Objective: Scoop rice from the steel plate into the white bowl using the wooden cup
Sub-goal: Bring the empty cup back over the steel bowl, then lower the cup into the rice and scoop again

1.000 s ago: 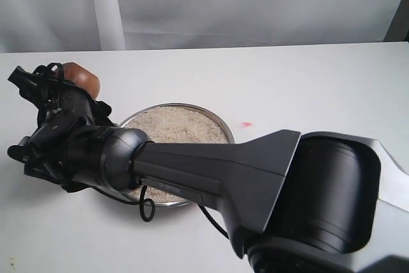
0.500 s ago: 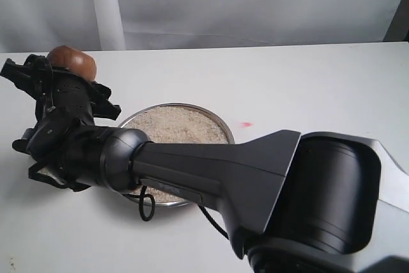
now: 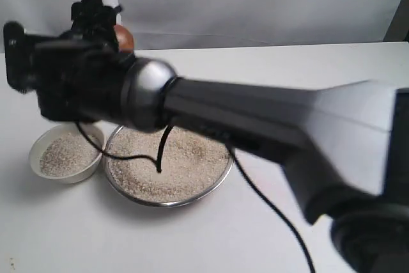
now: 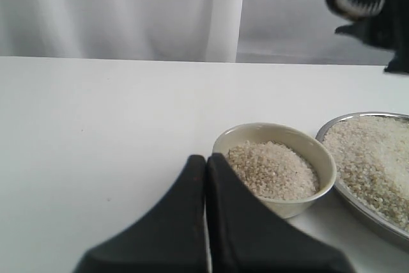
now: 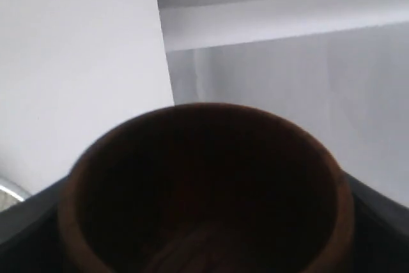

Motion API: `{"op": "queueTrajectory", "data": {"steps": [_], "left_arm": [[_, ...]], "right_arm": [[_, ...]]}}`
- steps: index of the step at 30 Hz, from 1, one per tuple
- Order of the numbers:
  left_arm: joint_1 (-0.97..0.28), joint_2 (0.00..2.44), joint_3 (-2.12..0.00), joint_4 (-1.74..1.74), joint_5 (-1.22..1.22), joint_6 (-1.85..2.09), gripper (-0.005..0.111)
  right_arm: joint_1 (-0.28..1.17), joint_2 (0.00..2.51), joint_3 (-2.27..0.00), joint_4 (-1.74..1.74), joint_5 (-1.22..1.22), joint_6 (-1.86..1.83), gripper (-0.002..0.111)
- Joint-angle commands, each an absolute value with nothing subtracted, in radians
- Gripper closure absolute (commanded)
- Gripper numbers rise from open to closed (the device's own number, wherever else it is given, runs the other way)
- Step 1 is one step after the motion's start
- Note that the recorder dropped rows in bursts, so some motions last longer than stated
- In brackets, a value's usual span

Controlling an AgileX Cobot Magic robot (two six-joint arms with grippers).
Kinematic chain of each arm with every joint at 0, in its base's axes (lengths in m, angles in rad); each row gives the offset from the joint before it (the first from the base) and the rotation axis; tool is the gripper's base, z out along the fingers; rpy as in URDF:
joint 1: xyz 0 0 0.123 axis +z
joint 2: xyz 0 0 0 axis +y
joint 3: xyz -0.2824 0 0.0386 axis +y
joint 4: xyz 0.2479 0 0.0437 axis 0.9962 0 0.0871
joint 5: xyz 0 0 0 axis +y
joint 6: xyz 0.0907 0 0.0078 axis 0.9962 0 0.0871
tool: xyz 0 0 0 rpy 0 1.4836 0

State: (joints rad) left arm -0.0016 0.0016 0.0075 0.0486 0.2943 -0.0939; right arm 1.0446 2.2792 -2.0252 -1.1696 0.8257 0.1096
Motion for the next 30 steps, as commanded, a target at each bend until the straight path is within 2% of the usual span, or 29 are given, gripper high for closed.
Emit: {"op": "queueTrajectory", "data": {"steps": [1, 8, 19, 30], "left_arm": [[-0.005, 0.0, 0.0, 0.044, 0.284, -0.096, 0.107], [-0.005, 0.0, 0.0, 0.044, 0.284, -0.096, 0.107], [-0.005, 0.0, 0.0, 0.044, 0.284, -0.096, 0.107], [-0.005, 0.0, 0.0, 0.044, 0.284, -0.096, 0.107]], "right_arm": [[0.987, 2.171, -2.031, -0.873, 0.927, -0.087, 0.108], [0.895, 2.171, -2.031, -0.8, 1.215, -0.333, 0.108], [0.883, 2.288, -1.95, -0.884, 1.213, -0.559, 0.108], [0.887, 2.403, -1.95, -0.9, 1.187, -0.625, 0.108]]}}
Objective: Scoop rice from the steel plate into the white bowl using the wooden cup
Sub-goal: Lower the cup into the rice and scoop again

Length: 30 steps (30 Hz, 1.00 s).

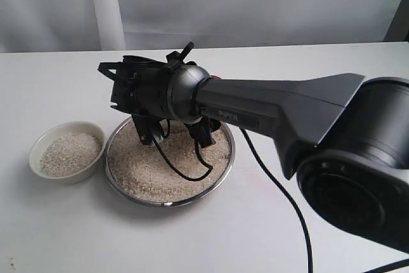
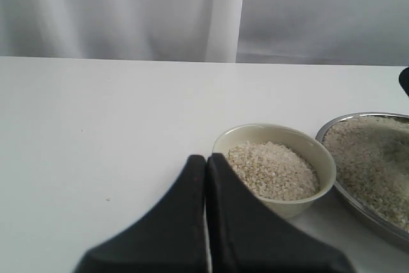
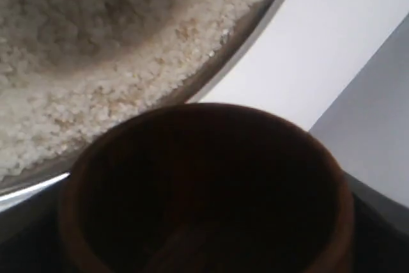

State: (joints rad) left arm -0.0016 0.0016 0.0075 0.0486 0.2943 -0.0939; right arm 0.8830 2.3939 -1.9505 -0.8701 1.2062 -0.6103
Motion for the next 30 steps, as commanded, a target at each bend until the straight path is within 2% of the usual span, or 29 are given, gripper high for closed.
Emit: {"op": "queueTrajectory", "data": {"steps": [1, 30], "left_arm": [[-0.005, 0.0, 0.0, 0.044, 0.284, -0.096, 0.107], [-0.005, 0.0, 0.0, 0.044, 0.284, -0.096, 0.107]], "right_arm": [[0.887, 2.408, -1.95, -0.898, 1.185, -0.625, 0.108], [0.945, 2.468, -1.952, -0.801, 1.047, -0.651, 0.108]]}}
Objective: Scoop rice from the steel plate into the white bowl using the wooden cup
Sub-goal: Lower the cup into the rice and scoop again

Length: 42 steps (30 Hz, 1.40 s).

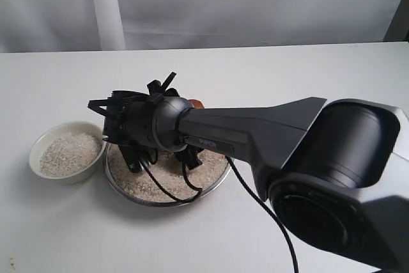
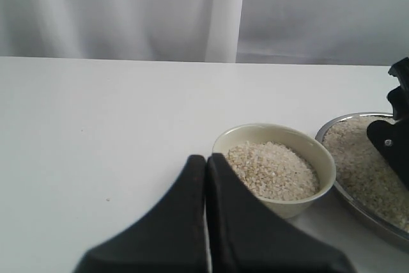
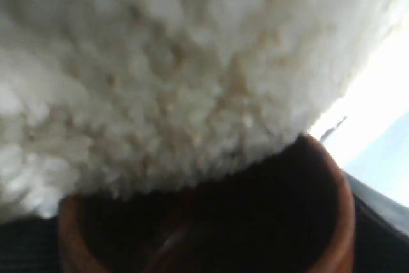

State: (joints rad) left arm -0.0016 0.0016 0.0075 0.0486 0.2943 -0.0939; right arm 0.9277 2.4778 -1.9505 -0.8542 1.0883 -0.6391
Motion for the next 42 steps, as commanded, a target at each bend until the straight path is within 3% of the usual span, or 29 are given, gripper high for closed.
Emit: {"op": "queueTrajectory", "data": {"steps": [1, 42], "left_arm": [[-0.005, 0.0, 0.0, 0.044, 0.284, -0.096, 0.107], [-0.005, 0.0, 0.0, 0.044, 0.284, -0.096, 0.107]], "right_arm": [[0.947, 2.465, -1.952, -0.8, 1.041, -0.651, 0.108], [0.928, 2.413, -1.952, -0.464, 0.956, -0.478, 0.108]]}}
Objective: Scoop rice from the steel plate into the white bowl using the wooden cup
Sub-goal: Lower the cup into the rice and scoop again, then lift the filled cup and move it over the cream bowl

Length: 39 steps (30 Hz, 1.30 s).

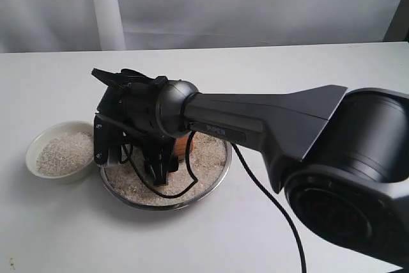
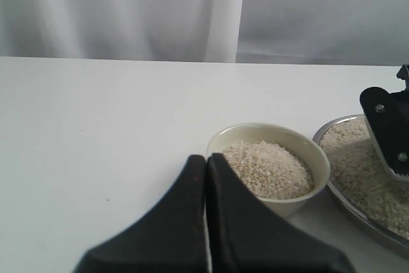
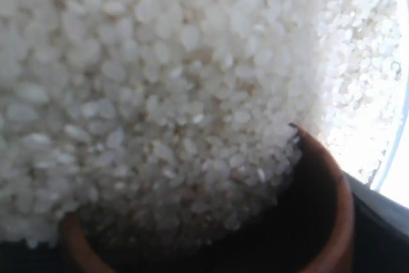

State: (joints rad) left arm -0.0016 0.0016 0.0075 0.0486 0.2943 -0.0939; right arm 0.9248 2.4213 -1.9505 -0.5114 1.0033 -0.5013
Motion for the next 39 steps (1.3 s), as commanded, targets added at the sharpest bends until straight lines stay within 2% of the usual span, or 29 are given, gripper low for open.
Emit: {"op": "queueTrajectory", "data": {"steps": [1, 10, 15, 22, 39], "left_arm": [[-0.005, 0.0, 0.0, 0.044, 0.284, -0.096, 0.107], [-0.005, 0.0, 0.0, 0.044, 0.284, -0.096, 0.107], [-0.005, 0.0, 0.0, 0.044, 0.284, -0.096, 0.107], [-0.005, 0.0, 0.0, 0.044, 0.284, -0.096, 0.107], [-0.005, 0.0, 0.0, 0.044, 0.284, -0.096, 0.107]], "right_arm": [[0.928, 2.413, -1.952, -0.464, 0.956, -0.467, 0.108], [0.918, 2.378, -1.948, -0.411, 0.946, -0.445, 0.108], [0.894, 2.299, -1.784, -0.382, 0.781, -0.41, 0.108], [0.836, 2.148, -1.489, -0.257, 0.37, -0.353, 0.108], [0.719, 1.997, -1.027, -0.217, -0.397, -0.225, 0.108]]}}
